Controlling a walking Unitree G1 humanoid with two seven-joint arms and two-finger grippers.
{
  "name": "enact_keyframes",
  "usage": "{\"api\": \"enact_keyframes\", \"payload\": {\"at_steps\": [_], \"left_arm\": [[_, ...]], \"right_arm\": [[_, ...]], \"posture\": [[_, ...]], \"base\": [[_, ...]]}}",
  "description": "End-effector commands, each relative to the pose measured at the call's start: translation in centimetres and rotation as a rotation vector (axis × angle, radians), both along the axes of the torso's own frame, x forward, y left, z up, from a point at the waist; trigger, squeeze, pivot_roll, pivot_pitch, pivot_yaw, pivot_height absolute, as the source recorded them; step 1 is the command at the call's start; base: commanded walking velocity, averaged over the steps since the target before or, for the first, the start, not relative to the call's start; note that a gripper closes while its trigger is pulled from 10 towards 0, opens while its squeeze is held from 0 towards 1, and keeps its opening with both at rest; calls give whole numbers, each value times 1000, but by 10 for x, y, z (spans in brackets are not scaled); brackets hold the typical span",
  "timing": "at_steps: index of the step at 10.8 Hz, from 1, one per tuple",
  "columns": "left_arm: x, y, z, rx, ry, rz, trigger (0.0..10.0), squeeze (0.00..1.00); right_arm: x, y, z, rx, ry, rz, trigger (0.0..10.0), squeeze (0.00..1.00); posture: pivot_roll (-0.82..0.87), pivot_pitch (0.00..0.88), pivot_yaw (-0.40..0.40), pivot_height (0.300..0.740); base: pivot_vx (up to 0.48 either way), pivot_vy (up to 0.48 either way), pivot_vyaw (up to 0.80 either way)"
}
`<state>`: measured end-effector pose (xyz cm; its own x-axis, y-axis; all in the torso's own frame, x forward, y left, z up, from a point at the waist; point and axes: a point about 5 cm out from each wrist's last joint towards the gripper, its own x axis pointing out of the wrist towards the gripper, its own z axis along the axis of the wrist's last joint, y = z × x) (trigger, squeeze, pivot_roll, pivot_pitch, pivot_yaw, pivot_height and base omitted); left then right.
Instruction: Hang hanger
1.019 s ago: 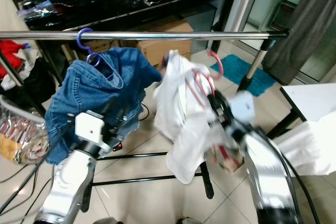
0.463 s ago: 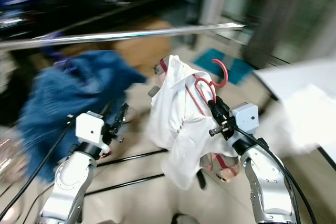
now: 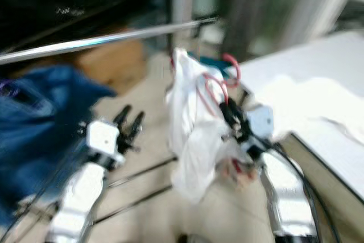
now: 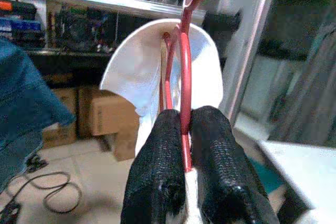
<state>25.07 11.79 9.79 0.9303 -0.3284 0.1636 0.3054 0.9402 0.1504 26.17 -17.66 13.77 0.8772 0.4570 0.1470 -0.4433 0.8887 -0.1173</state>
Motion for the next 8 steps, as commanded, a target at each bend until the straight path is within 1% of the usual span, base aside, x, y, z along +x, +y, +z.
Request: {"api": "enact_keyframes", "payload": {"at_steps": [1,2,3,4,5,8], "left_arm": [[1,-2,2,-4,-6,-1,10000,0],[2,-1,2,-6,-7,-1,10000,0],[3,-2,3,-7,-7,-2,10000,0],[3,-3,3,-5,-9,-11,10000,0],[3,-5,3,-2,-11,-19,10000,0],[4,-7,3,-6,-10,-22,10000,0]], "right_arm": [[3,1,19,15,-67,25,10000,0],[6,7,36,23,-124,71,10000,0],[11,7,46,44,-149,63,10000,0],[19,3,58,101,-160,30,10000,0],[25,-2,68,135,-175,9,10000,0],[45,-15,95,204,-202,-35,10000,0]], "posture": [[-22,0,23,740],[-24,0,26,740],[-27,0,30,740],[-29,0,32,740],[-31,0,35,740],[-34,0,35,740]], "base": [[0,0,-644],[0,0,-613],[0,0,-606],[0,0,-600],[0,0,-587],[0,0,-558]]}}
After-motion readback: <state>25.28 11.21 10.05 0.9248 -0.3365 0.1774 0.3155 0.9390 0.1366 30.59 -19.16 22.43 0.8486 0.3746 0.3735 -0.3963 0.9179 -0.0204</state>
